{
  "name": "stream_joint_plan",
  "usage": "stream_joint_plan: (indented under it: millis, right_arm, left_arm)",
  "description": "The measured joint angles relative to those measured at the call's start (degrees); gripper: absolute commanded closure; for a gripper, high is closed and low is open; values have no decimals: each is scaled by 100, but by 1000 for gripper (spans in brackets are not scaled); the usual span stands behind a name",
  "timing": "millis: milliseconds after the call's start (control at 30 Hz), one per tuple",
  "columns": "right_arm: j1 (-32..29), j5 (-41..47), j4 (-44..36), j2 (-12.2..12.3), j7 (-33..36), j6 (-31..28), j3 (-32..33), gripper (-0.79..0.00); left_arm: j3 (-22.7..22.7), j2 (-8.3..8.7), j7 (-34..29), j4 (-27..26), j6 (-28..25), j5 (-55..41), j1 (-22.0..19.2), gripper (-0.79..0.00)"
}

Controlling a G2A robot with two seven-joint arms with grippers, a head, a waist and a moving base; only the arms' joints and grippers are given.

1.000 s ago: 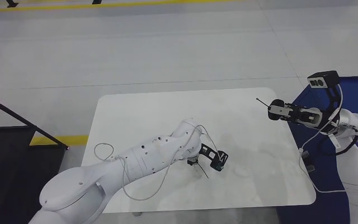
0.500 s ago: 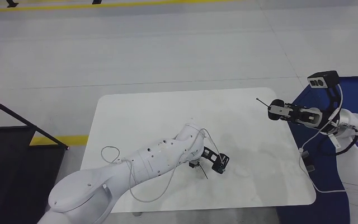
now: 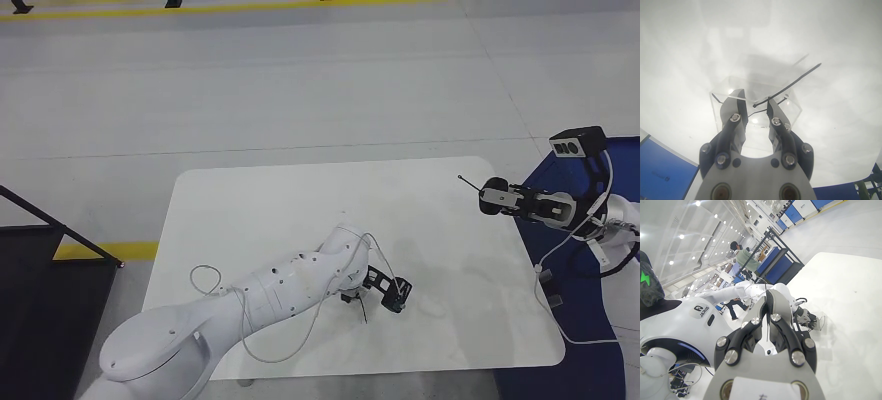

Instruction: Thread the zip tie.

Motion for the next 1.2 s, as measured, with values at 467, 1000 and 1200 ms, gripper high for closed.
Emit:
stream_joint_plan:
  millis: [467,1000,1200]
  right_arm:
    - [0,0,0,0,0,0,0,0]
    - [0,0,0,0,0,0,0,0]
    - [-2,40,-48,49,7,746,20,0]
  left_arm:
    - [0,192,-1,-706,0,-196,-233,0]
    - [-5,875,83,-2209,4,-607,-716,0]
    - [-310,969,-494,-2961,1669,577,-480,0]
